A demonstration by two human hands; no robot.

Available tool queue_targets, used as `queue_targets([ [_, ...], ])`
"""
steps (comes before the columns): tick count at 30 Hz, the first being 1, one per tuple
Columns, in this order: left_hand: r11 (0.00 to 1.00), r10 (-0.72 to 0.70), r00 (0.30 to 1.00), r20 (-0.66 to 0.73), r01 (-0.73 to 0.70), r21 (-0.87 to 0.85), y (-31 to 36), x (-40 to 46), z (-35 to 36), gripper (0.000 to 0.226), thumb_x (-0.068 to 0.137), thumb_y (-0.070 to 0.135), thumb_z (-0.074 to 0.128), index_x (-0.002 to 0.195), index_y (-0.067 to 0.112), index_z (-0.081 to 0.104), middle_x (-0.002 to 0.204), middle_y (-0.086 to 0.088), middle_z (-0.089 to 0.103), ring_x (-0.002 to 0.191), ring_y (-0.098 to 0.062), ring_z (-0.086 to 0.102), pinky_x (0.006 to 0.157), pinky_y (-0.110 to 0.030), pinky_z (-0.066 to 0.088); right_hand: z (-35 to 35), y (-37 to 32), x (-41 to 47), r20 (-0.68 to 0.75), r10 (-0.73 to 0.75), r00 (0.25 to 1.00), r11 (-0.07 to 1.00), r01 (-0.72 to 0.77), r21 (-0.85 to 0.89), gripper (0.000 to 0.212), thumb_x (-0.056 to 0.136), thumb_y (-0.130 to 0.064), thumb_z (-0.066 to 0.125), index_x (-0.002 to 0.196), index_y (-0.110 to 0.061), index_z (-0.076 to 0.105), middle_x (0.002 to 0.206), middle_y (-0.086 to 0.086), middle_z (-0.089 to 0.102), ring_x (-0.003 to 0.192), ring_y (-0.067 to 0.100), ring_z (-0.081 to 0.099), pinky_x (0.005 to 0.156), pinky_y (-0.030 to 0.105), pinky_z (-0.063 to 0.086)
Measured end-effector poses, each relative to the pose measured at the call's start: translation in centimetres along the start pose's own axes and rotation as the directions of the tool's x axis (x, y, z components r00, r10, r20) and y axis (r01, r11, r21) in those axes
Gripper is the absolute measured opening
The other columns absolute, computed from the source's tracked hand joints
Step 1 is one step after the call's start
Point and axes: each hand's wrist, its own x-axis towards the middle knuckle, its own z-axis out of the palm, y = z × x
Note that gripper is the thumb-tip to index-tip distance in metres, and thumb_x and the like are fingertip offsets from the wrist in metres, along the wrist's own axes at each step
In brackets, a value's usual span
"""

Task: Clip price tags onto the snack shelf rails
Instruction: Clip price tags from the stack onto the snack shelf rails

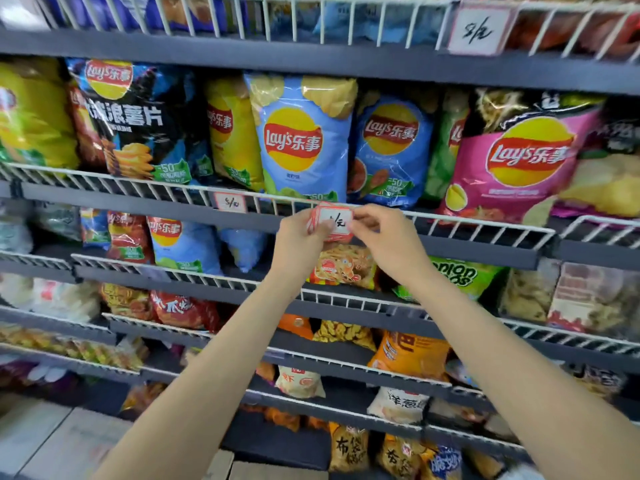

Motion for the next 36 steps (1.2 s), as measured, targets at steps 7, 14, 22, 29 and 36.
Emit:
queue_targets([
  [7, 0.998, 0.018, 0.985, 0.17, -0.007, -0.066, 1.3, -1.2, 3.4, 0.015, 0.094, 0.007, 0.052, 0.097, 0.012, 0.065, 0.098, -0.015, 0.07, 0.091, -0.028, 0.069, 0.081, -0.036, 0.058, -3.2, 2.0, -1.4, -0.18, 0.014, 0.984, 1.0, -0.01, 0.023, 0.014, 0.079, -0.022, 0.073, 0.073, -0.017, 0.061, 0.067, -0.008, 0.058, 0.063, -0.002, 0.051, 0.058, 0.006, 0.038],
  [14, 0.99, 0.046, 0.964, 0.262, -0.009, -0.14, 2.1, -1.9, 8.0, 0.015, 0.095, 0.006, 0.05, 0.104, 0.004, 0.063, 0.097, -0.013, 0.069, 0.09, -0.024, 0.068, 0.078, -0.029, 0.058, -7.5, 3.8, -3.8, -0.256, 0.048, 0.965, 0.998, -0.059, -0.036, 0.009, 0.08, -0.016, 0.072, 0.074, -0.02, 0.066, 0.061, -0.013, 0.057, 0.054, -0.008, 0.051, 0.055, 0.005, 0.036],
  [22, 0.982, 0.058, 0.939, 0.338, 0.007, -0.188, 4.2, -3.7, 15.9, 0.023, 0.096, 0.007, 0.048, 0.114, 0.0, 0.061, 0.093, -0.009, 0.069, 0.08, -0.013, 0.068, 0.071, -0.022, 0.058, -15.0, 8.0, -7.6, -0.309, 0.102, 0.946, 0.991, -0.123, -0.05, 0.011, 0.084, -0.011, 0.065, 0.091, -0.014, 0.074, 0.07, -0.006, 0.067, 0.063, 0.004, 0.059, 0.065, 0.024, 0.048],
  [29, 0.992, 0.099, 0.938, 0.331, -0.067, -0.107, 6.0, -6.3, 27.3, 0.018, 0.096, 0.01, 0.049, 0.108, 0.01, 0.063, 0.1, -0.012, 0.069, 0.091, -0.025, 0.066, 0.082, -0.042, 0.057, -24.0, 14.5, -11.6, -0.361, 0.141, 0.922, 0.99, -0.127, 0.064, 0.013, 0.084, -0.007, 0.065, 0.085, -0.021, 0.066, 0.07, -0.013, 0.065, 0.063, -0.005, 0.06, 0.059, 0.009, 0.045],
  [36, 0.993, 0.119, 0.979, 0.165, -0.121, 0.004, 8.3, -9.1, 42.8, 0.026, 0.096, 0.02, 0.051, 0.115, 0.01, 0.064, 0.098, -0.007, 0.071, 0.093, -0.025, 0.066, 0.088, -0.049, 0.052, -36.2, 24.2, -13.9, -0.326, 0.128, 0.937, 0.99, -0.139, -0.011, 0.009, 0.083, -0.012, 0.066, 0.084, -0.02, 0.065, 0.079, -0.001, 0.066, 0.075, 0.013, 0.061, 0.07, 0.028, 0.049],
])
